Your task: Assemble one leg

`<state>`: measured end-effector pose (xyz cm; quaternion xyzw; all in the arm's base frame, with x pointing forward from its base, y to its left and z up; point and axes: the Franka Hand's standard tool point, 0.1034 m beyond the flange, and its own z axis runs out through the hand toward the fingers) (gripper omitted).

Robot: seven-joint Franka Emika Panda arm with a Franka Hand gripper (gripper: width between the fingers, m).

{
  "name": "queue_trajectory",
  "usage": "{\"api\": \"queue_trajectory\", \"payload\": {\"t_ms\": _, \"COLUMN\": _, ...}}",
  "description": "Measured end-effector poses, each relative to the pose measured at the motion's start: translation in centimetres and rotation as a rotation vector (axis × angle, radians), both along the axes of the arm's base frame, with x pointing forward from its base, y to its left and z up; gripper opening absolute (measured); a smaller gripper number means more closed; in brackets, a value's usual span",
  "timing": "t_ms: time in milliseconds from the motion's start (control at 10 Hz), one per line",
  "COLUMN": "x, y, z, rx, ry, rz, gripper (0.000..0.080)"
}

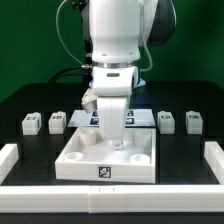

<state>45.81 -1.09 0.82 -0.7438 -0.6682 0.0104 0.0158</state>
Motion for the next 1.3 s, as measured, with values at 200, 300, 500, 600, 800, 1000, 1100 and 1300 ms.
{"api": "queue_trajectory", "payload": {"t_ms": 200, "x": 0.0, "y": 0.0, "z": 0.0, "rx": 0.000, "ry": 0.000, "rz": 0.000, "gripper": 0.0128}}
{"api": "queue_trajectory", "payload": {"t_ms": 300, "x": 0.2, "y": 0.0, "z": 0.1, "rx": 0.000, "ry": -0.007, "rz": -0.001, "gripper": 0.0059}}
{"api": "queue_trajectory", "payload": {"t_ms": 500, "x": 0.2, "y": 0.0, "z": 0.1, "rx": 0.000, "ry": -0.009, "rz": -0.001, "gripper": 0.0059}}
{"api": "queue_trajectory", "payload": {"t_ms": 600, "x": 0.2, "y": 0.0, "z": 0.1, "rx": 0.000, "ry": -0.009, "rz": -0.001, "gripper": 0.0059}}
{"api": "queue_trajectory", "payload": {"t_ms": 800, "x": 0.2, "y": 0.0, "z": 0.1, "rx": 0.000, "ry": -0.009, "rz": -0.001, "gripper": 0.0059}}
{"api": "queue_trajectory", "payload": {"t_ms": 1000, "x": 0.7, "y": 0.2, "z": 0.1, "rx": 0.003, "ry": -0.015, "rz": 0.012, "gripper": 0.0059}}
{"api": "queue_trajectory", "payload": {"t_ms": 1100, "x": 2.1, "y": 1.2, "z": 0.0, "rx": 0.012, "ry": -0.030, "rz": 0.037, "gripper": 0.0059}}
{"api": "queue_trajectory", "payload": {"t_ms": 1300, "x": 4.3, "y": 5.7, "z": 0.2, "rx": 0.042, "ry": -0.052, "rz": 0.063, "gripper": 0.0059}}
